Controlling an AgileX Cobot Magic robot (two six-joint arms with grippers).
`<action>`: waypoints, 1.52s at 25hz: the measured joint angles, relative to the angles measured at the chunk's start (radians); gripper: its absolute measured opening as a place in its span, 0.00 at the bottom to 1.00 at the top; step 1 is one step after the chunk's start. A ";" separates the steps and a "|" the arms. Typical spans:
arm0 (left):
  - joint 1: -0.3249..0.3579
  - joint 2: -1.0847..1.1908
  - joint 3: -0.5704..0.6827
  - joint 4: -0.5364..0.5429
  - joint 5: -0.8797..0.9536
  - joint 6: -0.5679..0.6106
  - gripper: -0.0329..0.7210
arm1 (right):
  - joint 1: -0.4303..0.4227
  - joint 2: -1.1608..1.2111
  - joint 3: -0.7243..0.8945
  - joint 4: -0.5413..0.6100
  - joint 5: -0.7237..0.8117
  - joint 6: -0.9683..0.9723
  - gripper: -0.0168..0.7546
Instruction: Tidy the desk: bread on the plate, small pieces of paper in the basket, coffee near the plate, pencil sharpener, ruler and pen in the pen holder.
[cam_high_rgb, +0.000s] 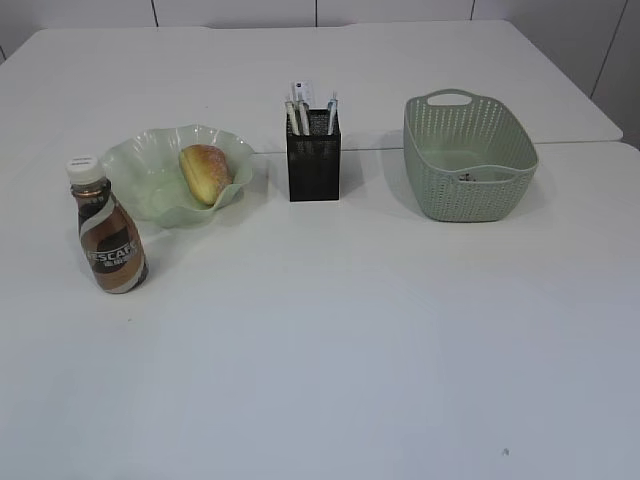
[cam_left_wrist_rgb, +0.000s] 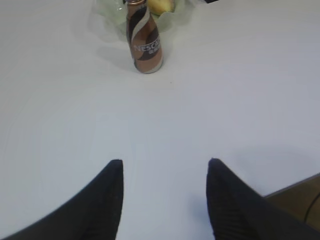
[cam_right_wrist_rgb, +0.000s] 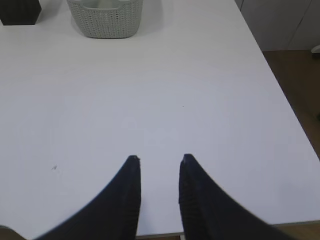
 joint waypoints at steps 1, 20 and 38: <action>0.019 -0.002 0.000 0.000 0.000 0.000 0.54 | -0.010 0.000 0.000 0.000 0.000 0.000 0.31; 0.050 -0.002 0.002 -0.002 -0.001 0.000 0.47 | -0.018 0.000 0.000 0.000 0.000 0.000 0.31; 0.050 -0.002 0.002 0.048 -0.008 -0.145 0.41 | -0.018 0.000 0.000 0.000 0.002 0.000 0.31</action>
